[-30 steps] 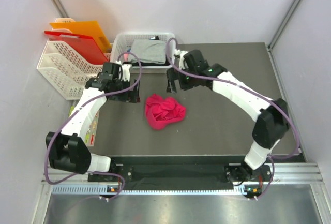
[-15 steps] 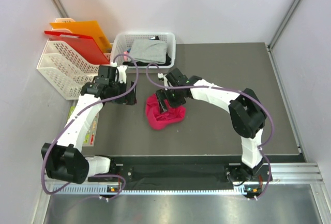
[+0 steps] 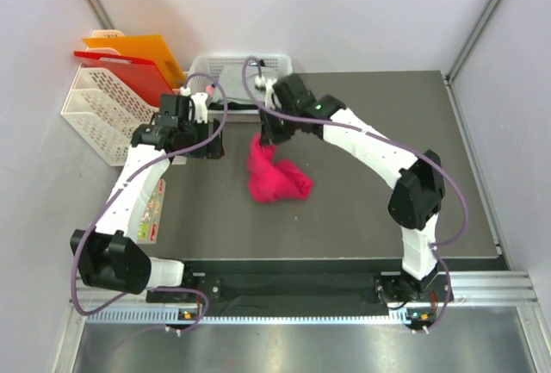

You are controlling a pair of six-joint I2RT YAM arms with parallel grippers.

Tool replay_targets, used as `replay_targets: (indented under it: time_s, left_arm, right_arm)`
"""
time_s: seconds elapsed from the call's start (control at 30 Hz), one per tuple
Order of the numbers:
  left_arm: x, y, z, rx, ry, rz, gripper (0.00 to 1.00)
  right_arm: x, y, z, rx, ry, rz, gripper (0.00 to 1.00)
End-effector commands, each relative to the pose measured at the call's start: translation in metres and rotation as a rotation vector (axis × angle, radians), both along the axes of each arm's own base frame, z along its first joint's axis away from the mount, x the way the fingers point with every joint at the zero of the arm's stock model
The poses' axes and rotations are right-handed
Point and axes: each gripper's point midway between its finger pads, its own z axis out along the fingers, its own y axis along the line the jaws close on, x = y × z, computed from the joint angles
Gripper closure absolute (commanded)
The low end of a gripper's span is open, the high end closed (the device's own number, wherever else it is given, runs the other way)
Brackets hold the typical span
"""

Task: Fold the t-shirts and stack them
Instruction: Flatten out the tshirt

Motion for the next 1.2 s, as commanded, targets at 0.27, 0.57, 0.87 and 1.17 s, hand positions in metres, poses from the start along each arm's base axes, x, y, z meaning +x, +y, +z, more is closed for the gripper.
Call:
replay_targets:
  time_s: [0.27,0.57,0.87,1.17]
  left_arm:
    - [0.052,-0.004,0.051,-0.048,-0.188,0.036,0.13]
    - [0.062,-0.014,0.054,-0.096,-0.182,0.016,0.13]
    - [0.066,-0.028,0.058,-0.148,-0.172,-0.030,0.14]
    - [0.090,-0.069,0.027,-0.119,-0.163,-0.121,0.14]
  right_arm:
    - [-0.031,-0.068,0.238,0.242,-0.397,-0.109,1.00]
    - [-0.091,-0.154,0.080,-0.096,-0.082,-0.262,1.00]
    - [-0.145,-0.175,0.029,-0.231,0.164,-0.185,0.59]
    - [-0.113,-0.187,0.051,-0.302,0.102,-0.346,0.19]
